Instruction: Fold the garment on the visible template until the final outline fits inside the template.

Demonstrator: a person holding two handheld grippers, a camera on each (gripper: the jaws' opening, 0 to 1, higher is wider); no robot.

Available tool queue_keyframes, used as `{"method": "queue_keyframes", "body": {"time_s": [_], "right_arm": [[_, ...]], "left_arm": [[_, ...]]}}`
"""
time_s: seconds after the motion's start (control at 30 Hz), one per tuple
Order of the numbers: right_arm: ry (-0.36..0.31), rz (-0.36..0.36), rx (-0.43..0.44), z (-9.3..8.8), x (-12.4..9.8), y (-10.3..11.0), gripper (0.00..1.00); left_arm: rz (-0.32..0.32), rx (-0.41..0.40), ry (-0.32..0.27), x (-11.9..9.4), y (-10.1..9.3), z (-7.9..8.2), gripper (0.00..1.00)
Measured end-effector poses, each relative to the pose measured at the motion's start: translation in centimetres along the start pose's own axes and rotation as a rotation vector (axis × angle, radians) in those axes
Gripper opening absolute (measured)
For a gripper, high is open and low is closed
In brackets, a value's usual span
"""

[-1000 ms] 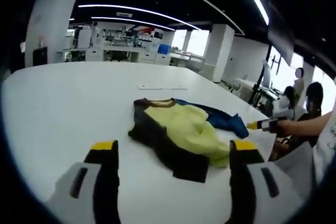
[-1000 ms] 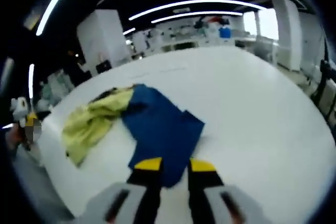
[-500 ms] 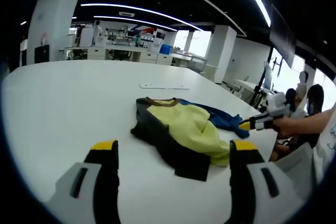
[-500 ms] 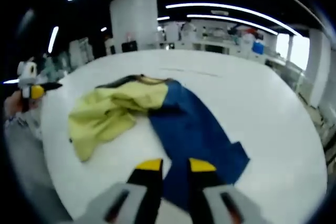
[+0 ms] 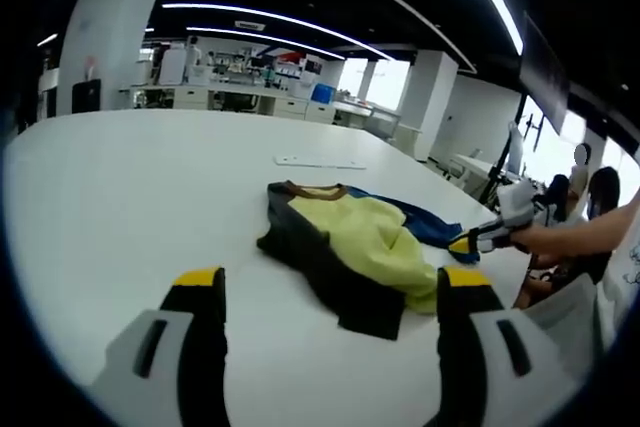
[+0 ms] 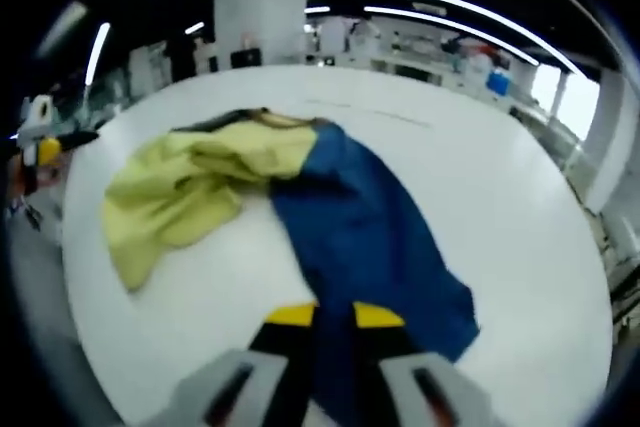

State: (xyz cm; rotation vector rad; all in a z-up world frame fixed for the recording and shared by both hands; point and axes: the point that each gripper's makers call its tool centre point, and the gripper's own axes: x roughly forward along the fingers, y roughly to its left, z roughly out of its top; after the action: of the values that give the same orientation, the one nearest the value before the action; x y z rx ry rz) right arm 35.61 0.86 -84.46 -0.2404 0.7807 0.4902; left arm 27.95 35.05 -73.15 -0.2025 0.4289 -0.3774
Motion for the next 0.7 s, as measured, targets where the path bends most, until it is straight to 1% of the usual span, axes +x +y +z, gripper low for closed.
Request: {"method": "queue_keyframes", "body": {"time_s": [0.17, 0.3, 0.43, 0.7], "right_arm": [[0.002, -0.003, 0.008, 0.1, 0.0, -0.4, 0.03], [-0.006, 0.002, 0.031, 0.1, -0.1, -0.6, 0.00], [-0.015, 0.010, 0.060, 0.2, -0.2, -0.7, 0.00], [-0.048, 0.026, 0.154, 0.1, -1.0, -0.9, 0.00]], "left_arm": [[0.000, -0.005, 0.003, 0.0, -0.1, -0.2, 0.84], [0.000, -0.006, 0.006, 0.0, -0.1, -0.3, 0.84], [0.000, -0.005, 0.007, 0.0, 0.0, -0.3, 0.84], [-0.001, -0.006, 0.008, 0.0, -0.1, -0.4, 0.84]]}}
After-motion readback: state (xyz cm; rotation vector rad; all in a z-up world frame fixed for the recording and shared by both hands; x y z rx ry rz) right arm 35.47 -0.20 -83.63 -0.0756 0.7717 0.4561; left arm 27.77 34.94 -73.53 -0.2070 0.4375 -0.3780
